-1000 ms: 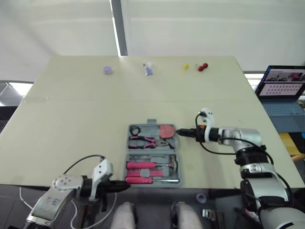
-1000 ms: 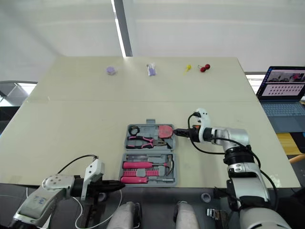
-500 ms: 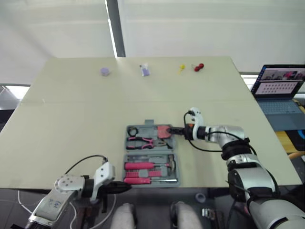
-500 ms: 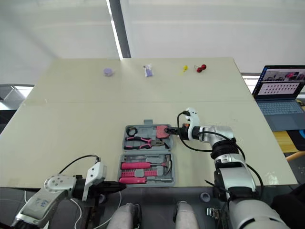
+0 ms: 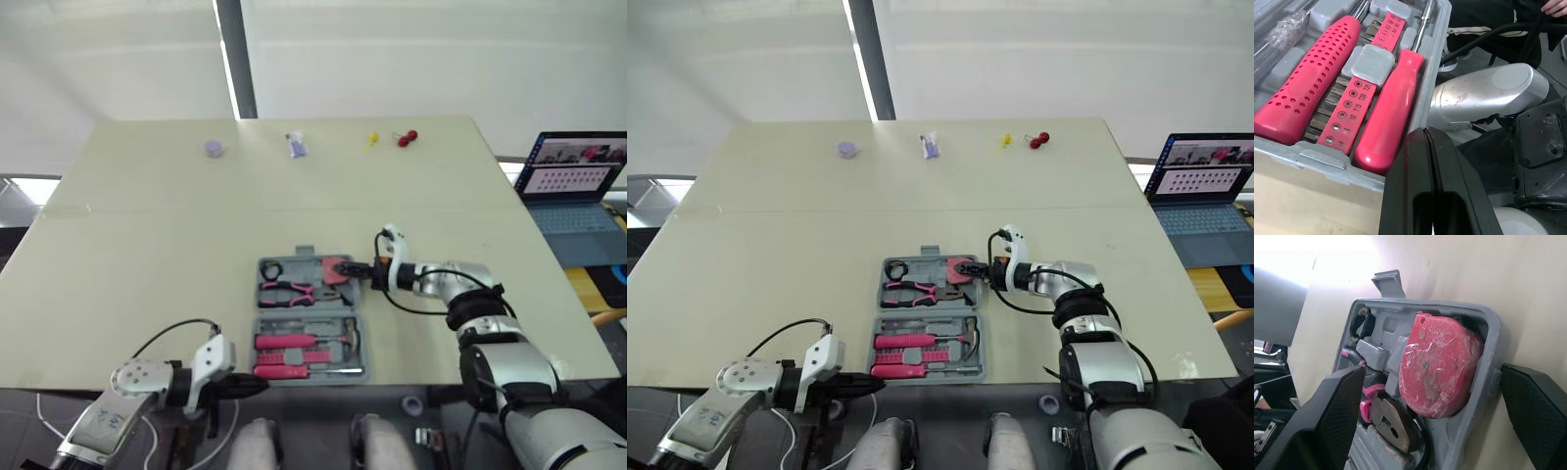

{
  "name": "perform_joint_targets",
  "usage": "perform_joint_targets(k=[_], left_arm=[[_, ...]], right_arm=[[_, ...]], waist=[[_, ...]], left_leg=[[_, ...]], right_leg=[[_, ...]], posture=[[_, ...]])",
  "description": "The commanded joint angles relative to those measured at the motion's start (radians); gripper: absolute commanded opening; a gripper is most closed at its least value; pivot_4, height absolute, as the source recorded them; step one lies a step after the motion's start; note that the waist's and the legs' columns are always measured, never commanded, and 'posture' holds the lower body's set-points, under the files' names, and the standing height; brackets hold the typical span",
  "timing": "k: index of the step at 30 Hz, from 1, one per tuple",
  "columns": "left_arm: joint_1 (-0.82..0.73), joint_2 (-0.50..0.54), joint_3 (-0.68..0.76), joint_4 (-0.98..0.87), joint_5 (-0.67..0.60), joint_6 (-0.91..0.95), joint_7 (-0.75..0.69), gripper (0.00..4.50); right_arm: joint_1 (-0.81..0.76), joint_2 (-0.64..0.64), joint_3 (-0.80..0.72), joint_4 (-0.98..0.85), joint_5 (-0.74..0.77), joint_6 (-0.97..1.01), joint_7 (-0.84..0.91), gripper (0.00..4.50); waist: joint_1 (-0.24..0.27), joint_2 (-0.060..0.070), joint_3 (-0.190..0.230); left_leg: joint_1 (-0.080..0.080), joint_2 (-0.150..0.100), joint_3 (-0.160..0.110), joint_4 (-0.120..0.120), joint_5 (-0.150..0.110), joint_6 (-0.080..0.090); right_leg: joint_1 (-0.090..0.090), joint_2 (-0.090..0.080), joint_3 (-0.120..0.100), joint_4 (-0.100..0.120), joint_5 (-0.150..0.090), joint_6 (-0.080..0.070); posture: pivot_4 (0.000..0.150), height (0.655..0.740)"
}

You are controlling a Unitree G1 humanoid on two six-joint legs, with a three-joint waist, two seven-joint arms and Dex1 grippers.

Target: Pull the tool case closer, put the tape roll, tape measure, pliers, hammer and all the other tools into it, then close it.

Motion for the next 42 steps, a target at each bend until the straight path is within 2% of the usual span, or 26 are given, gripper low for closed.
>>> perform_joint_targets(k=[1,15,23,26,29,36,42], left_arm=[[0.021,0.014,0.009,0.028,0.028,0.017,0.025,0.00],[0.047,-0.004,0.040,0.020,0.000,0.032,0.051,0.00],[0.043,-0.025,0.056,0.029,-0.015,0.038,0.062,0.00],[0.039,-0.030,0.055,0.036,-0.012,0.034,0.059,0.00],[0.039,-0.031,0.053,0.039,-0.010,0.032,0.057,0.00],[0.040,-0.028,0.050,0.051,-0.001,0.022,0.055,0.00],[0.041,-0.022,0.045,0.060,0.004,0.007,0.048,0.00]], right_arm=[[0.000,0.002,-0.021,-0.051,0.045,-0.025,0.084,4.41],[0.002,-0.072,-0.036,-0.191,0.100,-0.012,0.230,4.41],[0.090,-0.120,0.042,-0.440,0.142,0.103,0.299,4.41],[0.121,-0.126,0.066,-0.495,0.131,0.089,0.276,4.41],[0.114,-0.128,0.056,-0.457,0.111,0.063,0.231,4.41],[0.022,-0.096,0.034,-0.142,-0.015,-0.061,-0.032,4.41],[0.015,-0.045,0.063,-0.021,-0.055,-0.097,-0.025,4.41]], waist=[[0.000,0.000,0.000],[0.000,0.003,0.002],[0.002,0.003,0.002],[0.002,0.003,0.002],[0.002,0.003,0.002],[0.000,0.003,0.002],[-0.002,0.004,0.002]], left_leg=[[0.000,0.000,0.000,0.000,0.000,0.000],[-0.001,0.000,0.001,-0.001,0.000,-0.001],[-0.001,0.000,0.000,-0.002,0.000,-0.001],[-0.001,0.000,0.000,-0.002,-0.001,-0.001],[-0.001,0.000,0.001,-0.002,-0.001,-0.001],[-0.001,0.000,0.001,-0.003,-0.001,-0.001],[0.000,-0.001,0.001,-0.005,-0.001,-0.001]], right_leg=[[0.000,0.000,0.000,0.000,0.000,0.000],[-0.002,0.000,0.001,-0.002,0.000,0.000],[-0.002,0.000,0.001,-0.003,0.000,0.000],[-0.002,-0.001,0.001,-0.004,0.000,0.000],[-0.002,-0.001,0.001,-0.004,0.000,0.000],[-0.002,-0.001,0.000,-0.007,0.001,-0.001],[-0.002,0.000,0.001,-0.007,0.001,-0.001]], posture=[[0.150,0.7400],[0.150,0.7400],[0.150,0.7400],[0.150,0.7400],[0.150,0.7400],[0.150,0.7400],[0.150,0.7400]])
